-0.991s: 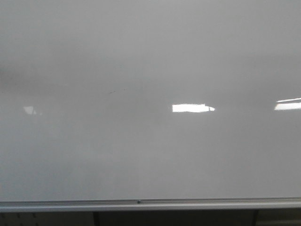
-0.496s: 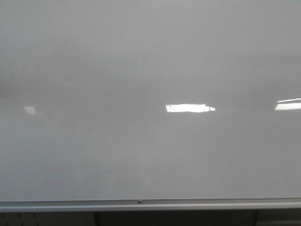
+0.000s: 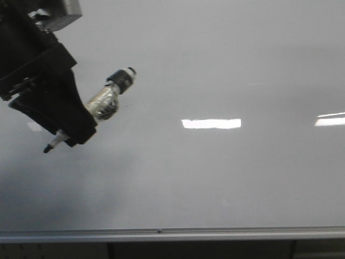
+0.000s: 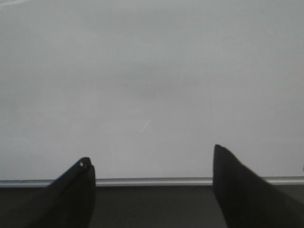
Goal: Write number 0 on whiteboard
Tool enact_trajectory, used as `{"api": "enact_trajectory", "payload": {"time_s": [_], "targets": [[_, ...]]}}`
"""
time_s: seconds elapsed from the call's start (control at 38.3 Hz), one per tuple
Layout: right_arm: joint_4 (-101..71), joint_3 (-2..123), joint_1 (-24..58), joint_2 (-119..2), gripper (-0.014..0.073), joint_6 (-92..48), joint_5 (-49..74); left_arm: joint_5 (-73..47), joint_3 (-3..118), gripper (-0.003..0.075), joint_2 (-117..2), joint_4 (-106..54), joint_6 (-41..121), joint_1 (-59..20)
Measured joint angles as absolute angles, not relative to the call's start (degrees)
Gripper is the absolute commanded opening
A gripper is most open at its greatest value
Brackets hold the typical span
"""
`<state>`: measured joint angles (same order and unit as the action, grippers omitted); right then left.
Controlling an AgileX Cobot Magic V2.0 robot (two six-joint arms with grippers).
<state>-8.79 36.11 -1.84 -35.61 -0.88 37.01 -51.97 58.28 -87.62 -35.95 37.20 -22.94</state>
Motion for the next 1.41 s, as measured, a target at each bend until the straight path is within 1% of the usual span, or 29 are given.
{"api": "enact_trajectory", "payload": {"time_s": [0.1, 0.26, 0.44, 0.63, 0.76, 0.91, 0.97, 1.28, 1.41], "targets": [[-14.79, 38.77, -1.84, -39.12, 0.0541, -6.35, 42.36, -57.60, 58.42, -0.0019, -87.62, -40.86, 41.76, -26.92], [-29.53, 40.63, -1.84, -42.87, 0.0541, -18.30, 50.04, -63.22, 58.42, -0.0019, -87.62, -44.74, 45.22, -30.02], [-48.45, 40.85, -1.84, -46.95, 0.0541, -33.78, 59.48, -67.95, 58.42, -0.0019, -87.62, -49.75, 50.39, -31.03], [-60.16, 40.85, -1.84, -52.50, 0.0542, -42.49, 65.48, -68.43, 58.42, -0.0019, -87.62, -52.69, 53.22, -31.09], [-64.99, 40.96, -1.84, -55.94, 0.0548, -46.38, 66.17, -68.48, 58.42, -0.0019, -87.62, -52.77, 53.46, -31.09], [-67.33, 41.08, -1.50, -59.85, 0.0607, -48.33, 66.17, -68.48, 58.42, -0.0019, -87.62, -53.36, 53.59, -31.09], [-67.58, 41.08, -0.62, -61.16, 0.0609, -48.60, 65.53, -68.48, 58.42, -0.0019, -87.62, -53.46, 53.59, -31.09], [-73.24, 41.18, 10.18, -69.28, 0.0607, -53.32, 58.06, -68.48, 58.42, -0.0019, -87.62, -53.72, 53.67, -31.09], [-76.93, 41.43, 13.69, -73.04, 0.0567, -55.97, 56.20, -68.48, 58.42, -0.0019, -87.62, -53.83, 53.67, -31.09]]}}
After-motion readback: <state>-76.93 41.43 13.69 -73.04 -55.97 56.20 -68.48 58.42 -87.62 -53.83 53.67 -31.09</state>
